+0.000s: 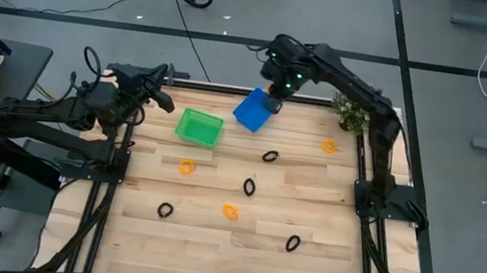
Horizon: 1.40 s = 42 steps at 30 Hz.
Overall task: Sort spring keychains into baskets
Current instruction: Put the yellow spring keychain into the blue basket
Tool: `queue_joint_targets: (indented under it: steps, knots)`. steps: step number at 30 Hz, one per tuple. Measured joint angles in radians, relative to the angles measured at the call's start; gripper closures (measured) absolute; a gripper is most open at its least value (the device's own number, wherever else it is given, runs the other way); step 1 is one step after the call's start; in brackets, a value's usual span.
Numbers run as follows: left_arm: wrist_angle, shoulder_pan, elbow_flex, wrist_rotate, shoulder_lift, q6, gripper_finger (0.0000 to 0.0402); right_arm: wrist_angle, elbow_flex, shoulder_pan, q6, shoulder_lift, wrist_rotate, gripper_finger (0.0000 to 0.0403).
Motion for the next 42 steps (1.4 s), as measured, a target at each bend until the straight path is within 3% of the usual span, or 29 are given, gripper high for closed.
queue_joint_targets:
  steps: [25,35,42]
  knots:
    - [-0.009,0.0,0.0,0.0,0.0,0.0,0.0396,0.117,0.017,-0.014,0.054,0.326,0.0,0.0403]
    - [-0.035,-0.001,0.0,0.0,0.0,0.0,0.0396,0.256,-0.022,-0.018,0.087,0.348,0.026,0.0403]
    - [-0.046,-0.001,0.0,0.0,0.0,0.0,0.0396,0.274,-0.146,-0.025,0.08,0.349,0.027,0.0403]
